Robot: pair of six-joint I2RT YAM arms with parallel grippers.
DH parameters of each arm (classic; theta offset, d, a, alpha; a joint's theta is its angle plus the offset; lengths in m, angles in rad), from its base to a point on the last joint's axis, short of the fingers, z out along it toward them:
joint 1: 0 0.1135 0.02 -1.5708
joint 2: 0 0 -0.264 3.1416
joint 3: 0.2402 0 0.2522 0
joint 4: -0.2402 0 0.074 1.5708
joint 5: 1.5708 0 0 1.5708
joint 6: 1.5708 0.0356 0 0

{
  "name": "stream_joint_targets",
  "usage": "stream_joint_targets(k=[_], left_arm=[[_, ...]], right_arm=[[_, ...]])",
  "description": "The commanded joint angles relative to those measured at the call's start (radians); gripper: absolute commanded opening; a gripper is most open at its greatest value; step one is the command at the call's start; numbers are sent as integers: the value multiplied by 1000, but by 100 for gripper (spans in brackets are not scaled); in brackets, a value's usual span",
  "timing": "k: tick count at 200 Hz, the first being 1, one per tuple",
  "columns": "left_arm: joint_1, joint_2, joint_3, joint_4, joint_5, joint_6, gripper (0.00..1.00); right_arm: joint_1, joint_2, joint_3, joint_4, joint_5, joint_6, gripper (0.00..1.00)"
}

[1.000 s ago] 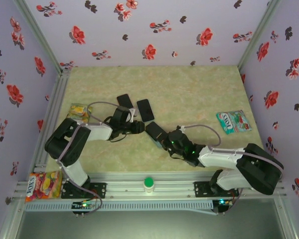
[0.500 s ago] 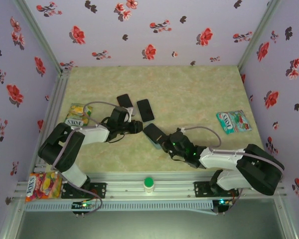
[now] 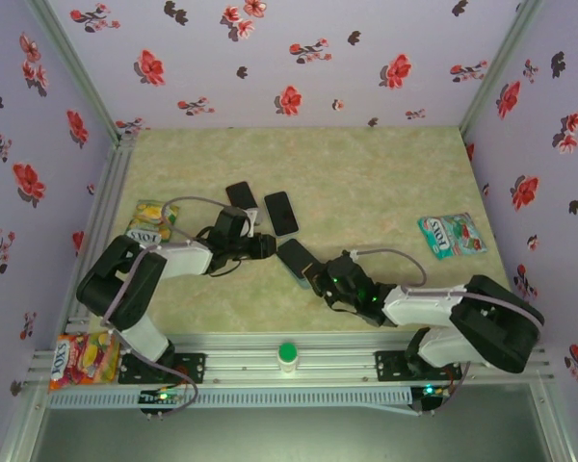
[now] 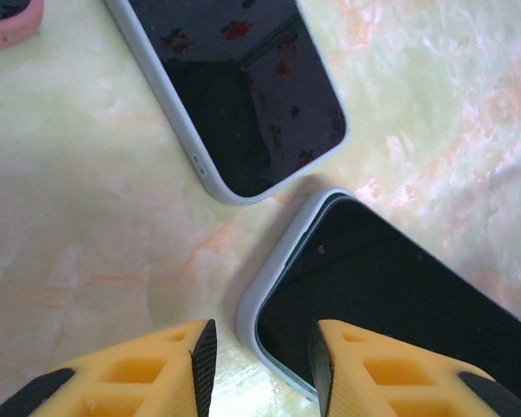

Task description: Put the phone into the phone case

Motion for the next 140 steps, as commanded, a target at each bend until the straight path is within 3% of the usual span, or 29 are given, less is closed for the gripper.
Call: stream_joint_targets(k=[1,48,76,140], left_arm=[[-7,22,19,10,-20,37,38],[-7,33,15,25,-25,37,38],[-7,33,14,30,-24,37,38],[-5,8,-1,19,-27,48,38]], right_arm=[[16,67,-16,-126,-56,35,0],[27,32,-9,-179,-23,39,1],[29,2,-8,-221,-4,39,11],[29,31,2,-205,-7,34,17]])
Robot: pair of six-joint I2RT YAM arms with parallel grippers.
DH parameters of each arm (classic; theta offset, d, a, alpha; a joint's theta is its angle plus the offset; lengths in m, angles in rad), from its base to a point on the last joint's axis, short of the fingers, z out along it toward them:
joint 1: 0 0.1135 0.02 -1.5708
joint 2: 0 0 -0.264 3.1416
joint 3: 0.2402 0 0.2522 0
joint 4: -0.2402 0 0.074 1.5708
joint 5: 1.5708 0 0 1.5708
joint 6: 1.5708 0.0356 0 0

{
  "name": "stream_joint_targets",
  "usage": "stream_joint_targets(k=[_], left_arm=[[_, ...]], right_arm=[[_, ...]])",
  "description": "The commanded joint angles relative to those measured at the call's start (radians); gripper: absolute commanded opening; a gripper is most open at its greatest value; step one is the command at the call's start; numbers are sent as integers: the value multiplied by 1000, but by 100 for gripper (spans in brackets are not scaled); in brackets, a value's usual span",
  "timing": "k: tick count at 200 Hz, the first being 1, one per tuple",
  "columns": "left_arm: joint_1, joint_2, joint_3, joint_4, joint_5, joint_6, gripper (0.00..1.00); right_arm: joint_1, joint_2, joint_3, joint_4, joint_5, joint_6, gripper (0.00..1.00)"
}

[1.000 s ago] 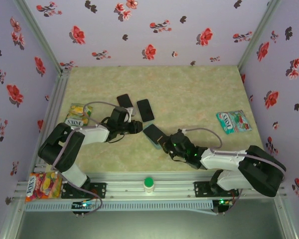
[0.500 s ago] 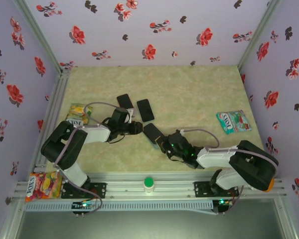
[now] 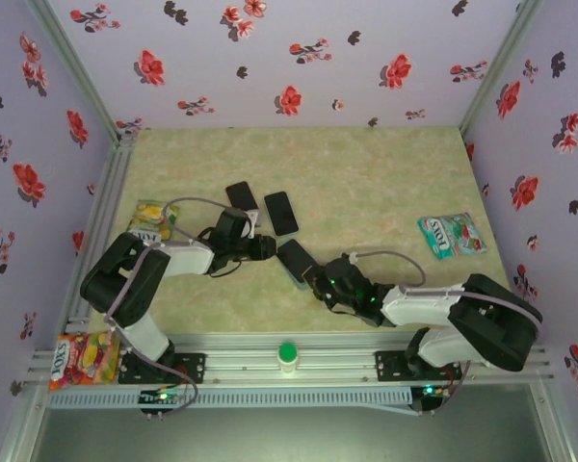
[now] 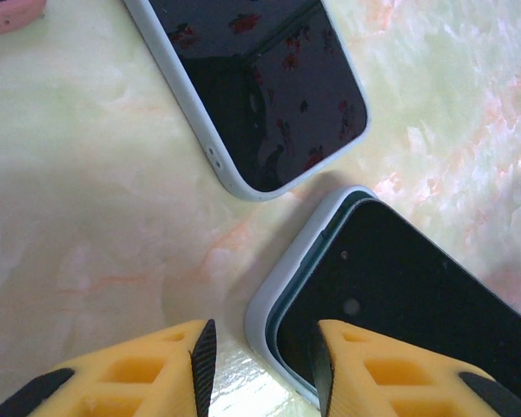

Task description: Put the phone into the phone case

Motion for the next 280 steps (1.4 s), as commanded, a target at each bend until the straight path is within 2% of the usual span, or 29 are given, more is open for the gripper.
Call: stream_joint_targets(k=[1,38,155,208,280], left_arm=[[-5,-13,-1,10,-22,31,38],[-5,-25,-5,-6,-30,40,38],[-4,44,22,3,-77,52,41],[-2,43,26,6,-79,54,41],[-1,35,22,5,-79,56,41]], right_arm=[[12,35,-5,-141,-17,19,17],[11,43,7,-144,-18,9,23],[11,71,50,-149,-29,0,20],[12,78,55,-149,-32,2,27],[11,120,80,-131,-58,-3,31]])
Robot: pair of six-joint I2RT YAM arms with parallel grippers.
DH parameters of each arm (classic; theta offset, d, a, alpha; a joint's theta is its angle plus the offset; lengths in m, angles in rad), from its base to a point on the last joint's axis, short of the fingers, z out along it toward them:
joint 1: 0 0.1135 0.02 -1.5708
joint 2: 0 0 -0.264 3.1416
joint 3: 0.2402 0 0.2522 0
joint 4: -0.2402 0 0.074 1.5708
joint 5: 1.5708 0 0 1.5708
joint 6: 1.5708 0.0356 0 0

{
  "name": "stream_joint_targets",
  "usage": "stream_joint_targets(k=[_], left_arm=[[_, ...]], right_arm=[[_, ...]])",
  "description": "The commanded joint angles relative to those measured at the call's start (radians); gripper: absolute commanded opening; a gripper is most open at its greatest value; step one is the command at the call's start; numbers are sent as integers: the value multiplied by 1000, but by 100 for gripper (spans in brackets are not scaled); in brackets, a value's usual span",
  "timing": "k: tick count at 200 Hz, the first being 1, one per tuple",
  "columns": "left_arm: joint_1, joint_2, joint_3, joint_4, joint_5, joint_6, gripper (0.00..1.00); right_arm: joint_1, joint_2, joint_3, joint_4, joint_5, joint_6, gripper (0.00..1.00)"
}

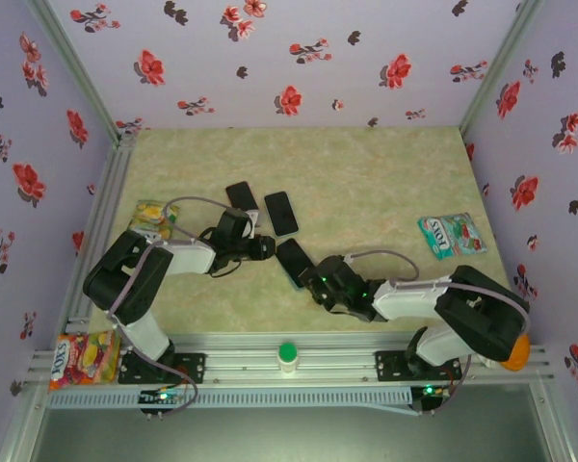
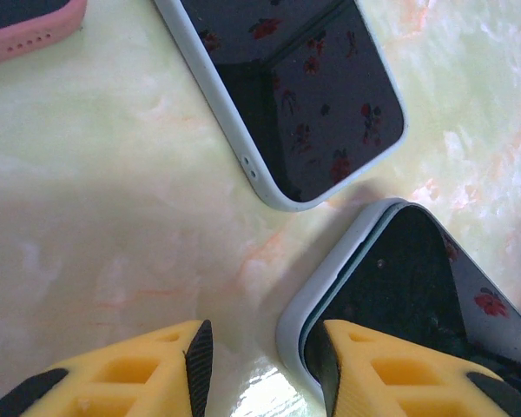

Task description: Put the phone into the phone case

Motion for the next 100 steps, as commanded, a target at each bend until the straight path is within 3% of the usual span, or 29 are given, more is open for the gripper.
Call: stream_joint_targets(k=[1,100], left_arm=[[-2,12,15,5,-27,26,41],[0,4,2,13,-30,27,41]], right_arm=[[8,33,14,-48,-36,-7,31],[12,18,42,-98,-35,-24,45]])
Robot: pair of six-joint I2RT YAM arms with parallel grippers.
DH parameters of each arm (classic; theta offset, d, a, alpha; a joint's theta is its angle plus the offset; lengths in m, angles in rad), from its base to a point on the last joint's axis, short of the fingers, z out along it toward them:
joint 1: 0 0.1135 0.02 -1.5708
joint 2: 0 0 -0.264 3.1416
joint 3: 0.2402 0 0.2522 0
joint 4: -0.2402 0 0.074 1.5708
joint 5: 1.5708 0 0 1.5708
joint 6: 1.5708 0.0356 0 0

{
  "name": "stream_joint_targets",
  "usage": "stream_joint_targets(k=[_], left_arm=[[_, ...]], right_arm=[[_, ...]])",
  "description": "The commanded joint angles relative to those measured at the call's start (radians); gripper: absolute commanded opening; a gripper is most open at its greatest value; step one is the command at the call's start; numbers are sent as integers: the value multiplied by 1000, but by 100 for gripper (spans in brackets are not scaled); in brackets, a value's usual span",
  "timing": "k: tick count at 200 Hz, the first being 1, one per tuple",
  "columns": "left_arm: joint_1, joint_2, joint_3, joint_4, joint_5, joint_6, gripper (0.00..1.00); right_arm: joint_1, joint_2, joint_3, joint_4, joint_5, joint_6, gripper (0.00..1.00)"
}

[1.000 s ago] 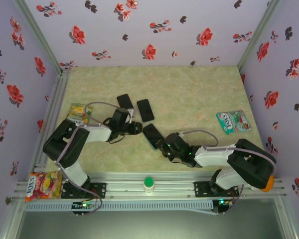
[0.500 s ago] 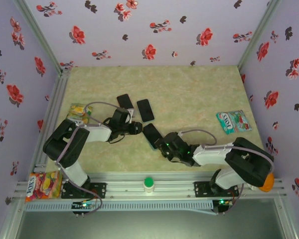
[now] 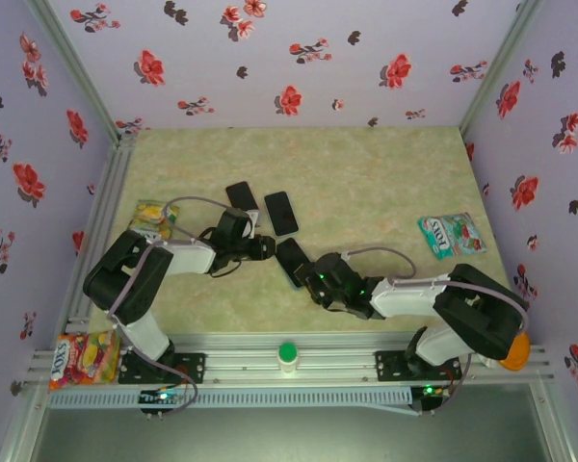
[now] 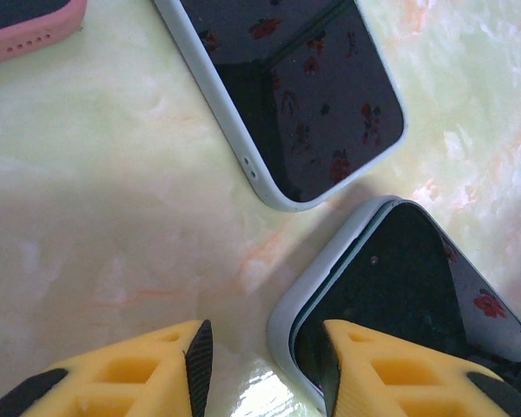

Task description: Put the phone into the phone case

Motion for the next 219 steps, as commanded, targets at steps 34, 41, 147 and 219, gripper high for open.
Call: stream_joint_targets(k=[34,41,147,219], left_arm=[[3,-3,-3,16,-31,24,41],[4,-5,-5,17,-31,24,41],[5,-23,-26,32,-35,17,41],[7,-25,-29,23,-46,17,41]], right_arm=[[19,6,30,-117,-25,-28,49],[20,5,34,-121,-25,-30,50],[33,-25,83,-239,-11,-65,56],[38,-23,135,-297,-11,-104,58]])
